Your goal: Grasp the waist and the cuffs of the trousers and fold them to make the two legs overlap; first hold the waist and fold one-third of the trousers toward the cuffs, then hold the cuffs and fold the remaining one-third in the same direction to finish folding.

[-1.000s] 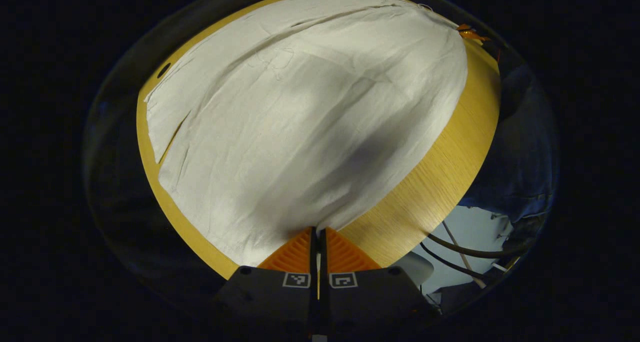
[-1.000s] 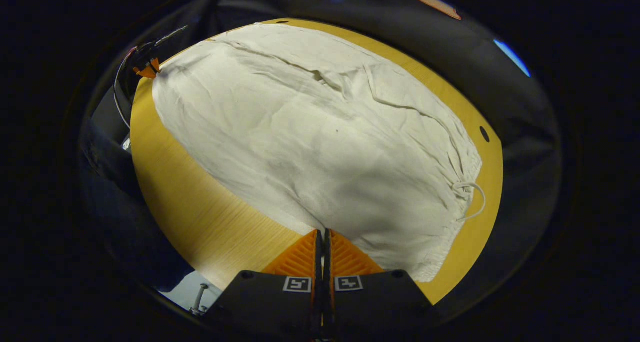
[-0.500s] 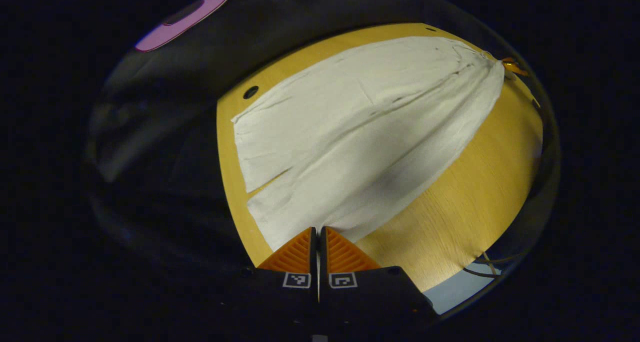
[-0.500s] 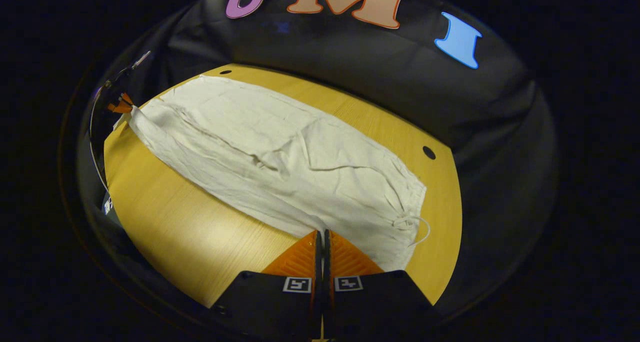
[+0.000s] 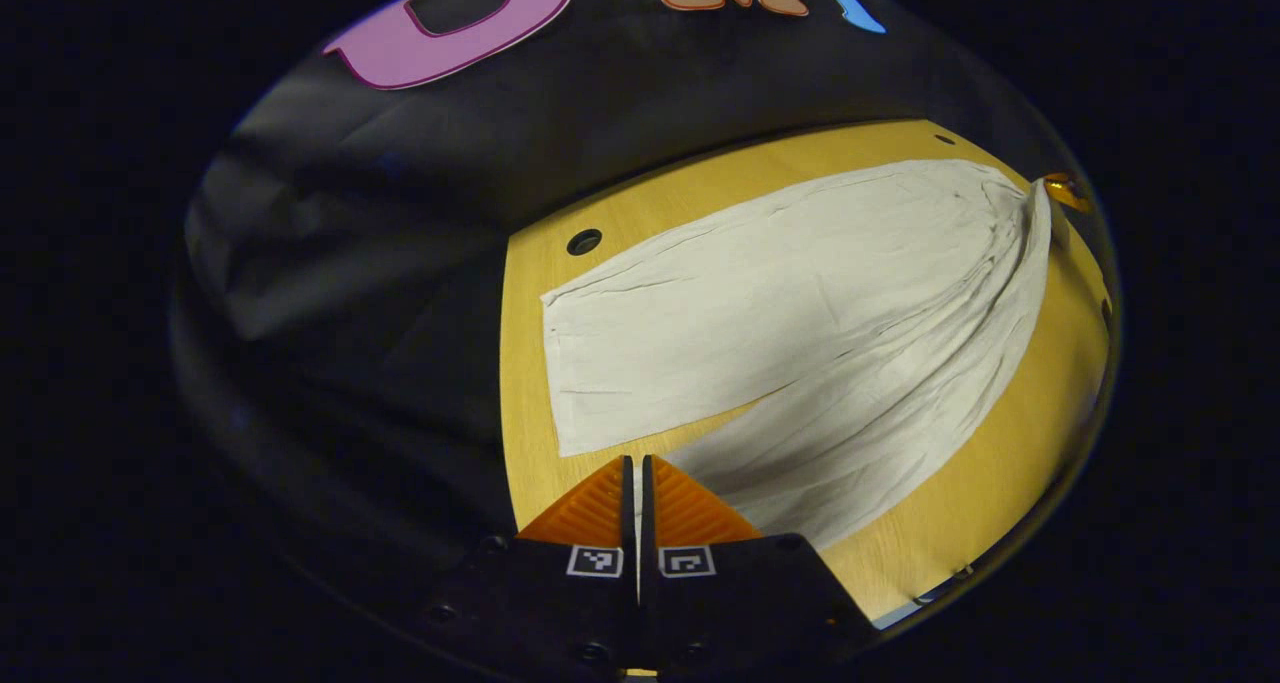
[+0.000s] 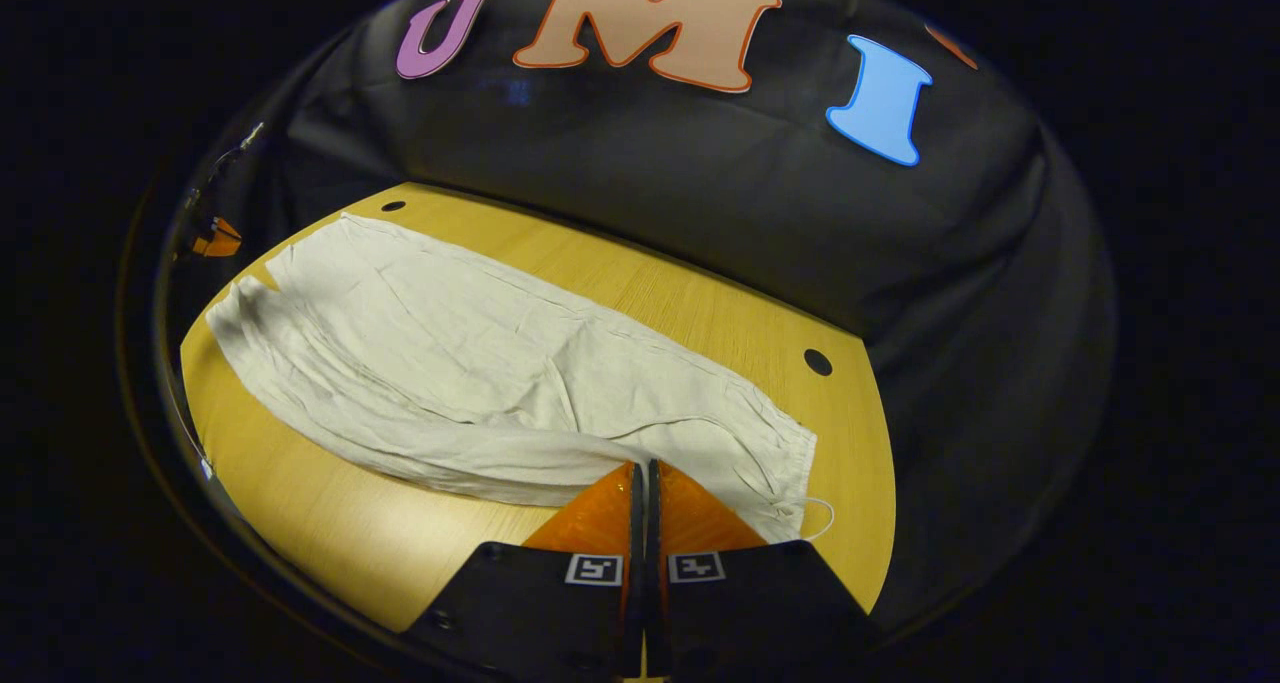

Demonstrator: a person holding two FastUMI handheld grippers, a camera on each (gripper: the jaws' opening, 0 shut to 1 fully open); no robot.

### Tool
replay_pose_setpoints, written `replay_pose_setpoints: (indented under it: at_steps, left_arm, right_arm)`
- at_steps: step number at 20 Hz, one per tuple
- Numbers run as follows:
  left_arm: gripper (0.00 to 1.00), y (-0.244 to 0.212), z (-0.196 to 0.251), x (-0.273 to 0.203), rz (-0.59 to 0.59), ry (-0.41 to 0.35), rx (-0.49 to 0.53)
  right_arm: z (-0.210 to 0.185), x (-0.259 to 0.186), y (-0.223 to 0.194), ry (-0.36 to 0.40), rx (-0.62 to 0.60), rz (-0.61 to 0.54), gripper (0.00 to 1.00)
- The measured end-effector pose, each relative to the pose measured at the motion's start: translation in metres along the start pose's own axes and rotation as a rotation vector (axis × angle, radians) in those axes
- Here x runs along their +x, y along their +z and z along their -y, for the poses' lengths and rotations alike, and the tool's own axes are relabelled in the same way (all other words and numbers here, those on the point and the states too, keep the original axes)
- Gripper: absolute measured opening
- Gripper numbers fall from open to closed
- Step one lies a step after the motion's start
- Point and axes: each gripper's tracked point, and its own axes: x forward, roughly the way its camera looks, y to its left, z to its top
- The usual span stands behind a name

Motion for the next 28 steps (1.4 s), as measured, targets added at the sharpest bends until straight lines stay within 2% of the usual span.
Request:
replay_pose_setpoints:
  at_steps: [2, 5, 6, 7, 8, 9, 10, 11, 12, 15, 19, 20, 21, 22, 23, 27, 28]
  left_arm:
    - [0.00, -0.006, 0.008, 0.000, 0.001, -0.025, 0.010]
    - [0.00, -0.019, 0.027, 0.003, -0.034, -0.095, 0.048]
    - [0.05, -0.024, 0.035, 0.003, -0.046, -0.130, 0.057]
    - [0.14, -0.028, 0.044, 0.003, -0.060, -0.166, 0.071]
    - [0.37, -0.032, 0.051, 0.006, -0.069, -0.193, 0.098]
    - [0.44, -0.036, 0.055, 0.008, -0.078, -0.212, 0.138]
    - [0.59, -0.040, 0.057, 0.008, -0.092, -0.225, 0.184]
    - [0.67, -0.044, 0.059, 0.009, -0.114, -0.239, 0.233]
    - [0.81, -0.049, 0.061, 0.012, -0.134, -0.262, 0.284]
    - [0.81, -0.060, 0.064, 0.020, -0.198, -0.293, 0.385]
    - [0.82, -0.066, 0.063, 0.032, -0.256, -0.319, 0.405]
    - [0.78, -0.067, 0.063, 0.034, -0.268, -0.327, 0.414]
    - [0.75, -0.068, 0.063, 0.035, -0.278, -0.336, 0.427]
    - [0.62, -0.069, 0.062, 0.037, -0.288, -0.342, 0.440]
    - [0.58, -0.070, 0.062, 0.039, -0.299, -0.350, 0.452]
    - [0.55, -0.075, 0.064, 0.047, -0.348, -0.364, 0.479]
    - [0.54, -0.073, 0.066, 0.047, -0.348, -0.372, 0.494]
  right_arm:
    - [-0.001, 0.000, 0.001, 0.004, 0.008, -0.002, 0.03]
    - [-0.001, 0.000, 0.002, 0.009, 0.026, -0.006, 0.00]
    - [0.000, 0.001, 0.000, 0.011, 0.029, -0.008, 0.02]
    - [0.000, 0.000, 0.000, 0.010, 0.027, -0.010, 0.02]
    - [0.000, 0.000, -0.002, 0.010, 0.023, -0.011, 0.03]
    - [-0.001, -0.001, -0.002, 0.010, 0.018, -0.014, 0.03]
    - [-0.001, 0.000, -0.004, 0.011, 0.015, -0.015, 0.03]
    - [-0.001, -0.001, -0.002, 0.012, 0.012, -0.015, 0.03]
    - [-0.002, -0.001, -0.003, 0.014, 0.013, -0.015, 0.03]
    - [-0.002, -0.001, -0.003, 0.014, 0.022, -0.015, 0.02]
    - [-0.002, -0.003, -0.003, 0.014, 0.020, -0.020, 0.02]
    - [-0.002, -0.003, -0.003, 0.012, 0.021, -0.021, 0.00]
    - [-0.002, -0.003, -0.003, 0.012, 0.025, -0.023, 0.02]
    - [-0.002, -0.004, -0.004, 0.011, 0.029, -0.024, 0.03]
    - [-0.002, -0.005, -0.003, 0.010, 0.030, -0.025, 0.02]
    - [-0.001, -0.008, -0.004, 0.008, 0.032, -0.028, 0.03]
    - [-0.001, -0.008, -0.005, 0.008, 0.033, -0.028, 0.00]
